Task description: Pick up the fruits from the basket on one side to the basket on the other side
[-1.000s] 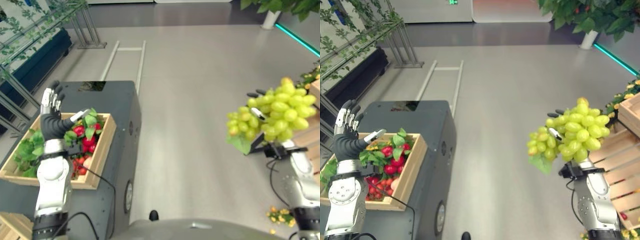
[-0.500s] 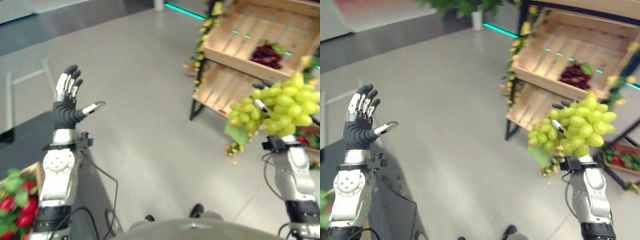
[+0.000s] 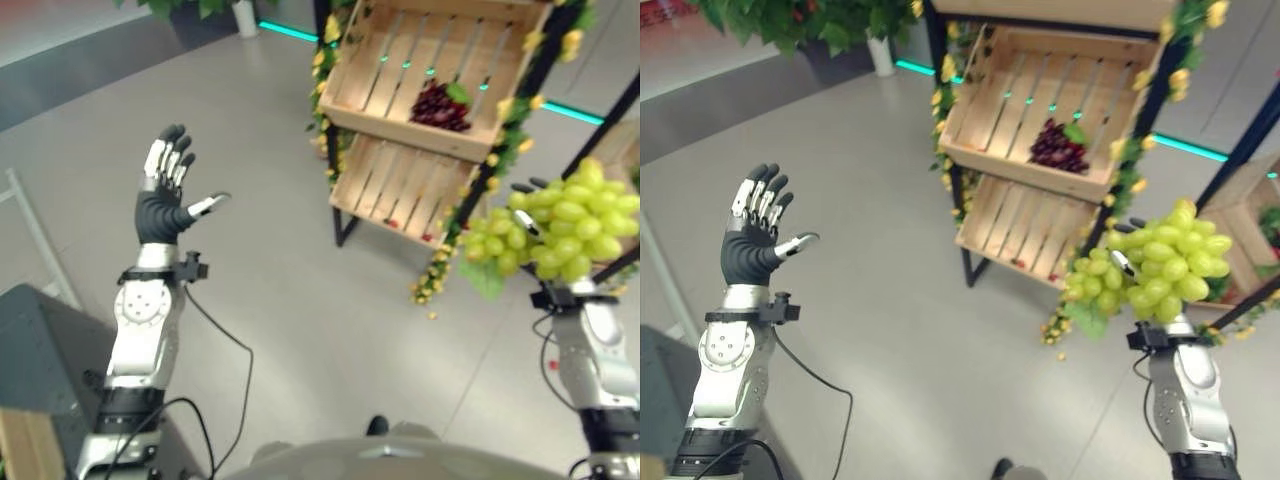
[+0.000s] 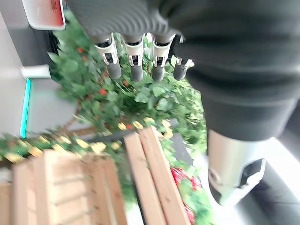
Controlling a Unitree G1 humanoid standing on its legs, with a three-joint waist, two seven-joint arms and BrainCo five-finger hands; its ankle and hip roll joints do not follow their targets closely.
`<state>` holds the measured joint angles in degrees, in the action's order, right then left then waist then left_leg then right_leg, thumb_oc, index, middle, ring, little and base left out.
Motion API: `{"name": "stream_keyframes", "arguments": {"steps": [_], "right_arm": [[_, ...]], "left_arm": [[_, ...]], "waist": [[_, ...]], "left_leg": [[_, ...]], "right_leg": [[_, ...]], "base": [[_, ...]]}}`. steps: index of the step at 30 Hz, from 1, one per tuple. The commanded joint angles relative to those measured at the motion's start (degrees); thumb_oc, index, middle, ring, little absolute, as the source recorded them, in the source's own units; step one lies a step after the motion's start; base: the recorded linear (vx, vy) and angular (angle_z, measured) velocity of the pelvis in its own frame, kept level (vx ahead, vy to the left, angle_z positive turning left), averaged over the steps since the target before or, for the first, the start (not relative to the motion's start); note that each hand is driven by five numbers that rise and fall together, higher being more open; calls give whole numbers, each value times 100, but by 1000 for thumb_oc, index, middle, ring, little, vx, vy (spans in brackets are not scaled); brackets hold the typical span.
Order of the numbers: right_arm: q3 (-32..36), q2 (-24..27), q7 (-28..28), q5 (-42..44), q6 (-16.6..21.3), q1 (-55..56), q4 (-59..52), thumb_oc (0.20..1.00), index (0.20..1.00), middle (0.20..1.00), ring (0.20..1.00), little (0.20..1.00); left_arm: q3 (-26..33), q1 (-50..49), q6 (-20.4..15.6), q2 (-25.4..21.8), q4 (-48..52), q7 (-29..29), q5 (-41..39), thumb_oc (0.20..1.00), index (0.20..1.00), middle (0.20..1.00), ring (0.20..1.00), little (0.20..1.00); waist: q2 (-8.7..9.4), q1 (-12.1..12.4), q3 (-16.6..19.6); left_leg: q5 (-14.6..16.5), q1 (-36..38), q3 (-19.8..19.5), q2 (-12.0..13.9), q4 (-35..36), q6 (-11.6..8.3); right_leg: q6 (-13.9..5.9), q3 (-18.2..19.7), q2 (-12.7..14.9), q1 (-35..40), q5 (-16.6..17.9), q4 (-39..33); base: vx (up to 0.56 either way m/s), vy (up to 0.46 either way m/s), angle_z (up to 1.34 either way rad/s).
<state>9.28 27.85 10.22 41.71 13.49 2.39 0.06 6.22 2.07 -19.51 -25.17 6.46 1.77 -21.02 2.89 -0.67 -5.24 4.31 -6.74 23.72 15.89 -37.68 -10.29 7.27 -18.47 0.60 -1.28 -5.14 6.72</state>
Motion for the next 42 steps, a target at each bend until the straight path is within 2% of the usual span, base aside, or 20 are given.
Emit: {"name": "stream_keyframes", "arguments": {"steps": [1, 2, 3, 4, 6, 9, 15, 16, 17, 18, 20, 21, 23, 25, 27, 32, 35, 37, 40, 42], "right_arm": [[183, 244, -46, -57, 335, -300, -504, 200, 200, 200, 200, 200], [183, 243, -45, -56, 334, -302, -505, 200, 200, 200, 200, 200], [151, 220, -56, -54, 380, -323, -473, 200, 200, 200, 200, 200], [58, 254, -105, -139, 427, -392, -417, 200, 200, 200, 200, 200], [-203, 295, -199, -284, 421, -577, -228, 200, 200, 200, 200, 200], [-195, 284, -171, -422, 357, -561, -318, 200, 200, 200, 200, 200], [-255, 172, -185, -831, 254, -501, -303, 200, 200, 200, 200, 200], [-280, 93, -204, -919, 269, -555, -286, 200, 200, 200, 200, 200], [-281, 90, -206, -923, 269, -559, -286, 200, 200, 200, 200, 200], [-338, -21, -289, -1023, 311, -645, -236, 200, 200, 200, 200, 200], [-380, -79, -298, -1050, 328, -682, -218, 200, 200, 200, 200, 200], [-405, -145, -306, -1129, 310, -640, -232, 200, 200, 200, 200, 200], [-397, -186, -281, -1099, 290, -589, -230, 200, 200, 200, 200, 200], [-344, -169, -306, -1131, 310, -496, -237, 200, 200, 200, 200, 200], [-351, -185, -355, -1143, 344, -516, -233, 200, 200, 200, 200, 200], [-275, -232, -438, -1077, 373, -438, -208, 200, 200, 200, 200, 200], [-229, -173, -422, -1002, 373, -331, -232, 200, 200, 200, 200, 200], [-201, -133, -403, -906, 382, -247, -261, 200, 200, 200, 200, 200], [-125, -120, -417, -910, 402, -109, -274, 200, 200, 200, 200, 200], [-84, -154, -425, -850, 399, -53, -239, 200, 200, 200, 200, 200]], "left_arm": [[257, -108, -254, -78, 374, 127, 12, 1000, 1000, 1000, 1000, 1000], [261, -109, -253, -79, 378, 126, 13, 1000, 1000, 1000, 1000, 1000], [300, -171, -257, -114, 395, 172, 59, 1000, 1000, 1000, 1000, 1000], [318, -189, -273, -143, 383, 226, 88, 1000, 1000, 1000, 1000, 1000], [434, -338, -309, -152, 332, 338, 149, 1000, 1000, 1000, 1000, 1000], [503, -402, -324, -143, 300, 326, 142, 1000, 1000, 1000, 1000, 1000], [504, -436, -335, -257, 384, 318, 266, 1000, 1000, 1000, 1000, 1000], [473, -418, -318, -283, 393, 318, 307, 1000, 1000, 1000, 1000, 1000], [475, -415, -319, -285, 391, 318, 307, 1000, 1000, 1000, 1000, 1000], [445, -410, -343, -321, 387, 364, 345, 1000, 1000, 1000, 1000, 1000], [479, -428, -344, -345, 420, 382, 356, 1000, 1000, 1000, 1000, 1000], [543, -484, -317, -319, 474, 393, 398, 1000, 1000, 1000, 1000, 1000], [582, -520, -322, -290, 484, 382, 403, 1000, 1000, 1000, 1000, 1000], [610, -518, -309, -248, 452, 394, 384, 1000, 1000, 1000, 1000, 1000], [586, -470, -305, -236, 427, 423, 392, 1000, 1000, 1000, 1000, 1000], [477, -355, -279, -39, 252, 464, 409, 1000, 1000, 1000, 1000, 1000], [446, -338, -254, 30, 185, 449, 315, 1000, 1000, 1000, 1000, 1000], [356, -267, -258, 52, 128, 475, 320, 1000, 1000, 1000, 1000, 1000], [313, -284, -249, 113, 129, 450, 217, 1000, 1000, 1000, 1000, 1000], [309, -335, -253, 132, 182, 441, 207, 1000, 1000, 1000, 1000, 1000]], "waist": [[200, 87, -244], [215, 90, -230], [168, 108, -202], [149, 173, -181], [95, 374, -159], [31, 268, -89], [-16, 196, 75], [-45, 188, 45], [-38, 203, 46], [-93, 181, -58], [-122, 193, -107], [-131, 210, -84], [-142, 220, -41], [-87, 160, -29], [-79, 147, -56], [3, 156, -8], [53, 110, -2], [113, 66, -50], [231, 92, -184], [286, 132, -246]], "left_leg": [[-374, -561, -752, -757, 953, 394], [-418, -563, -733, -776, 1001, 408], [-396, -516, -890, -656, 1652, 466], [-578, -473, -1177, -768, 2276, 497], [-744, -334, -2339, -1120, 3029, 397], [-653, -125, -2184, -1104, 3240, 459], [-302, 354, -1739, -1453, 3439, 772], [-180, 490, -1626, -1533, 3495, 907], [-182, 488, -1608, -1541, 3501, 916], [-185, 624, -1519, -1570, 3585, 996], [-204, 673, -1484, -1558, 3649, 1025], [-161, 789, -1374, -1592, 3785, 1042], [-174, 846, -1327, -1586, 3891, 1020], [-183, 919, -1357, -1650, 4037, 985], [-165, 961, -1373, -1636, 4059, 968], [-36, 1115, -1555, -1494, 3954, 786], [200, 1013, -1646, -1298, 3319, 645], [71, 742, -1650, -1162, 2434, 493], [-460, 194, -1667, -973, 1084, 279], [-530, -45, -1585, -962, 717, 260]], "right_leg": [[-1020, 293, 225, 627, 21, -635], [-1019, 300, 241, 600, 43, -637], [-1085, 353, 221, 595, -15, -600], [-1121, 450, 232, 584, -20, -575], [-1147, 934, 153, 678, -105, -487], [-1178, 1058, 177, 668, -186, -386], [-1491, 1285, 605, 479, -209, 136], [-1665, 1296, 758, 166, 11, 717], [-1674, 1319, 767, 132, -4, 762], [-1792, 1286, 859, -161, 289, 1209], [-1776, 1268, 852, -347, 301, 1403], [-1712, 1042, 840, -472, 213, 1152], [-1677, 955, 775, -507, 207, 854], [-1618, 1118, 505, -708, 437, -102], [-1630, 1108, 468, -760, 602, -363], [-1538, 1011, 450, -506, 553, -320], [-1415, 795, 461, -338, 343, -160], [-1275, 710, 391, -106, 212, -160], [-1055, 632, 303, 258, 71, -257], [-979, 576, 288, 431, 19, -346]], "base": [[126, 38, -67], [179, 98, -104], [152, 120, -95], [261, 162, -94], [254, 146, -87], [175, 179, -138], [187, 288, -55], [82, 175, -29], [122, 308, -39], [32, 142, -24], [47, 160, -19], [65, 130, -21], [96, 44, -34], [201, -71, -38], [190, -143, 2], [177, -190, 38], [213, -278, 49], [164, -286, 52], [151, -290, 37], [116, -193, 34]]}}
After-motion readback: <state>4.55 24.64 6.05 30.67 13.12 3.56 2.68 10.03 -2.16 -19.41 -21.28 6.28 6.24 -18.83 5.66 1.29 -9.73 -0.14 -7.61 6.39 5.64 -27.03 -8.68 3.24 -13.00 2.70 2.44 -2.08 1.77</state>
